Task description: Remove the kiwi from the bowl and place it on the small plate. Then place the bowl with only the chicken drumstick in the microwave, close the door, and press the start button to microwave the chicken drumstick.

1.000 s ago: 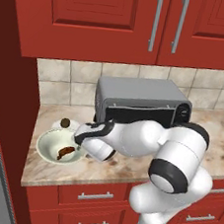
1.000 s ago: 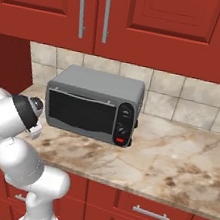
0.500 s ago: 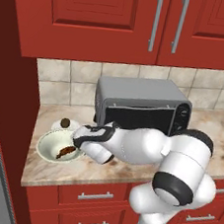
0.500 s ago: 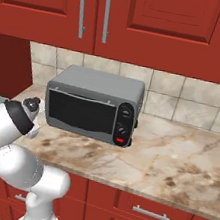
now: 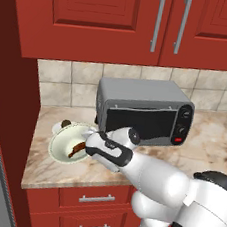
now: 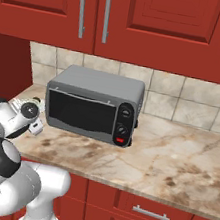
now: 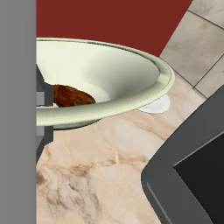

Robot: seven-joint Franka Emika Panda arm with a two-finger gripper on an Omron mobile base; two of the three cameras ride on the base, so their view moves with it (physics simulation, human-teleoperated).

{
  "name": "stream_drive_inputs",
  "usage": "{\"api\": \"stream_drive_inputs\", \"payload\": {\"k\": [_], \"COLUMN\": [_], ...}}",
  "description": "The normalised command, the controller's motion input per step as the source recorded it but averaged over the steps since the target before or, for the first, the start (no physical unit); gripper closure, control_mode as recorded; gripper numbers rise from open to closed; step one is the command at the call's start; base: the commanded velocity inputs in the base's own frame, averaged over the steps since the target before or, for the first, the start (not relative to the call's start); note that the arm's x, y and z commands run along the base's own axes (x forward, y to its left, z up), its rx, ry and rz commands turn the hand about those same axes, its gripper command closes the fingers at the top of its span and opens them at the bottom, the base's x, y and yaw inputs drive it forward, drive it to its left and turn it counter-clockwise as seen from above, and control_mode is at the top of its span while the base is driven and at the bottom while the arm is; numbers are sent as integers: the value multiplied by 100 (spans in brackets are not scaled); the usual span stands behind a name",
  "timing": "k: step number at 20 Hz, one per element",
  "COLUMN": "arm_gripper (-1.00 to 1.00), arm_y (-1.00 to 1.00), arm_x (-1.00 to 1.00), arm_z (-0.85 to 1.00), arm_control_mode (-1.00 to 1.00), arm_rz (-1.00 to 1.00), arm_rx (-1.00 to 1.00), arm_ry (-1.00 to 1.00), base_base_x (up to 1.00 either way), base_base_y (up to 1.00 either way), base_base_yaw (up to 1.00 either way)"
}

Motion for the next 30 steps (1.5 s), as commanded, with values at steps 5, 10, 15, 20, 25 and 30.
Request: {"api": "stream_drive_inputs", "payload": {"k": [5,10,15,20,25,30], "arm_gripper": [100,100,100,100,100,100], "arm_y": [-29,-34,-49,-82,-97,-81], "arm_x": [-30,-59,-58,-48,-48,-63], "arm_z": [95,100,100,83,41,-3], "arm_control_mode": [-100,-100,-100,-100,-100,-100], "arm_rz": [0,0,0,-4,-3,-6], "arm_rx": [4,10,5,0,0,3], "arm_ry": [-2,3,3,5,0,-2], "base_base_x": [0,0,0,0,0,0], "base_base_y": [0,0,0,0,0,0], "base_base_yaw": [0,0,0,0,0,0]}}
